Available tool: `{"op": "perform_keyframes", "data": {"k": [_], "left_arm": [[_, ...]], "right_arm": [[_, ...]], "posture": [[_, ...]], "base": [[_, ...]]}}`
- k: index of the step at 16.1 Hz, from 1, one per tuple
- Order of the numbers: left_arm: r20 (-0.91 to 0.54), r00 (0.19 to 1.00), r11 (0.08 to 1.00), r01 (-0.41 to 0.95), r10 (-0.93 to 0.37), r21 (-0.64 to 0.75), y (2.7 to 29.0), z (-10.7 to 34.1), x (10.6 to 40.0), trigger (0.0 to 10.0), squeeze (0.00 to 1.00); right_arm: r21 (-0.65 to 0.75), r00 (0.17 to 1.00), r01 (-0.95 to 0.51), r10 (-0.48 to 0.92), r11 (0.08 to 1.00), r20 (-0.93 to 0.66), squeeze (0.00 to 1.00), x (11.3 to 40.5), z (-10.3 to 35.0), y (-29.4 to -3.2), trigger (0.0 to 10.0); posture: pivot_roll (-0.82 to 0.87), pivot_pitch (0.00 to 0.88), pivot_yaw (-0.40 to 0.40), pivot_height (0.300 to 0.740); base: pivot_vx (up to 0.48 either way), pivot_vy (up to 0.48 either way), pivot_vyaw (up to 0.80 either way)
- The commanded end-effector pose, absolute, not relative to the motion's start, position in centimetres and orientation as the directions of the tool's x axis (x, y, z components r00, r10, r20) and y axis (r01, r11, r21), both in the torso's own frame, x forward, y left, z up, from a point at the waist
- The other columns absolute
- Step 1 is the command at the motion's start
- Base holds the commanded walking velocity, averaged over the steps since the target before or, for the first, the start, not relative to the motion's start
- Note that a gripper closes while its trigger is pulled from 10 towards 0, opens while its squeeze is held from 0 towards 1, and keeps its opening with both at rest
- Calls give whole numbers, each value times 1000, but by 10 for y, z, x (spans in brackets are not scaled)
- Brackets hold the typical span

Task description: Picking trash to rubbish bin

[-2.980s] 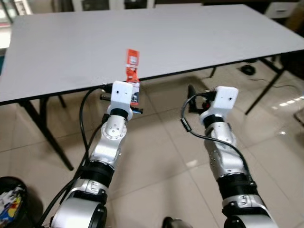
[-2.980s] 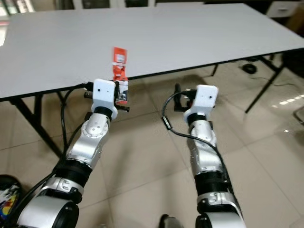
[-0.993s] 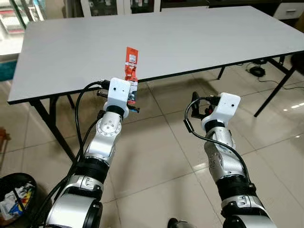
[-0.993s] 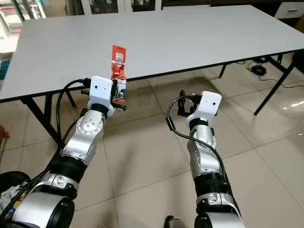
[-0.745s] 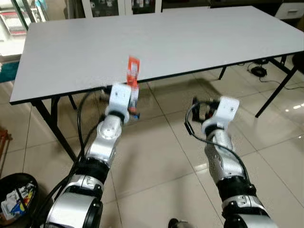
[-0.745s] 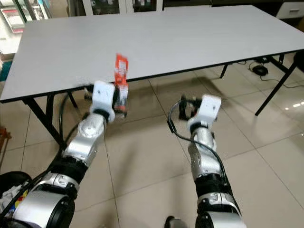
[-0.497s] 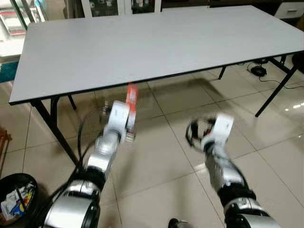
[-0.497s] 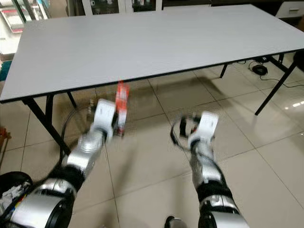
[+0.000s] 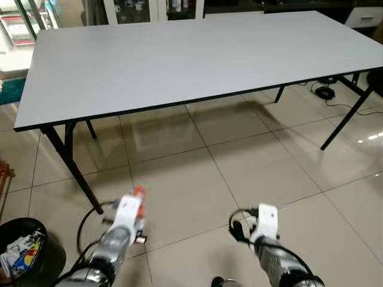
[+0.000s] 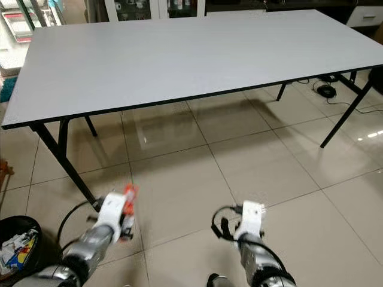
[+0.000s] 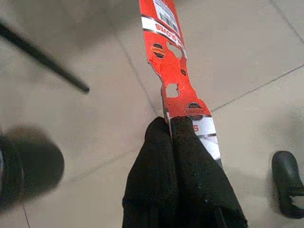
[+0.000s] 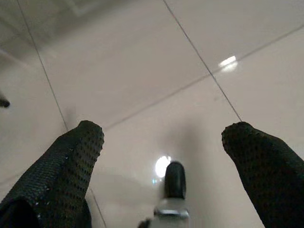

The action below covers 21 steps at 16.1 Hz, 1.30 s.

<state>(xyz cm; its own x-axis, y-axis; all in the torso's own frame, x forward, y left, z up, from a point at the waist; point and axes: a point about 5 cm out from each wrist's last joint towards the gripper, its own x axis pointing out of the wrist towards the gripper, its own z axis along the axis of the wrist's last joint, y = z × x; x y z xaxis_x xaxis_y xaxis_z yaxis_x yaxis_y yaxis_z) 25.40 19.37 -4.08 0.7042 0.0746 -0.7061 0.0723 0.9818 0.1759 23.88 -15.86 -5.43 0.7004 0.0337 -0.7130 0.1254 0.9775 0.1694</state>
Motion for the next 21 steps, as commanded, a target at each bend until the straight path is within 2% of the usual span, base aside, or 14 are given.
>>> {"op": "perform_keyframes", "data": {"k": [1, 3, 8, 12, 16, 19, 21], "left_arm": [[-742, 661, 986, 17, 114, 167, 200, -50, 240, 10000, 0], [-769, 625, 987, -8, 132, 164, 200, -59, 228, 10000, 0], [-785, 606, 987, -2, 129, 161, 196, -63, 223, 10000, 0], [-769, 624, 985, -8, 139, 172, 195, -60, 227, 10000, 0], [-766, 628, 985, -10, 138, 169, 192, -59, 228, 10000, 0], [-764, 631, 986, -13, 136, 165, 191, -58, 231, 10000, 0], [-761, 634, 986, -16, 137, 164, 191, -57, 232, 10000, 0]], "right_arm": [[154, 634, 184, 3, 971, -773, 0, 219, -67, -169, 10000], [146, 597, 198, -2, 969, -802, 0, 205, -75, -171, 10000], [136, 585, 179, 6, 974, -811, 0, 195, -80, -172, 10000], [125, 587, 146, 16, 981, -809, 0, 194, -81, -171, 10000], [120, 577, 135, 21, 984, -816, 0, 191, -82, -169, 10000], [110, 577, 112, 25, 988, -816, 0, 190, -83, -169, 10000], [135, 584, 156, 18, 978, -812, 0, 190, -82, -169, 10000]], "posture": [[-49, 23, -58, 740], [-54, 18, -62, 740], [-54, 12, -66, 740], [-54, 8, -66, 740], [-54, 19, -66, 740], [-54, 25, -65, 740], [-54, 31, -64, 740]], "base": [[0, 0, 0], [0, 0, 0], [0, 0, 0], [0, 326, 780], [0, 298, 0], [0, 287, 713], [0, 281, 244]]}}
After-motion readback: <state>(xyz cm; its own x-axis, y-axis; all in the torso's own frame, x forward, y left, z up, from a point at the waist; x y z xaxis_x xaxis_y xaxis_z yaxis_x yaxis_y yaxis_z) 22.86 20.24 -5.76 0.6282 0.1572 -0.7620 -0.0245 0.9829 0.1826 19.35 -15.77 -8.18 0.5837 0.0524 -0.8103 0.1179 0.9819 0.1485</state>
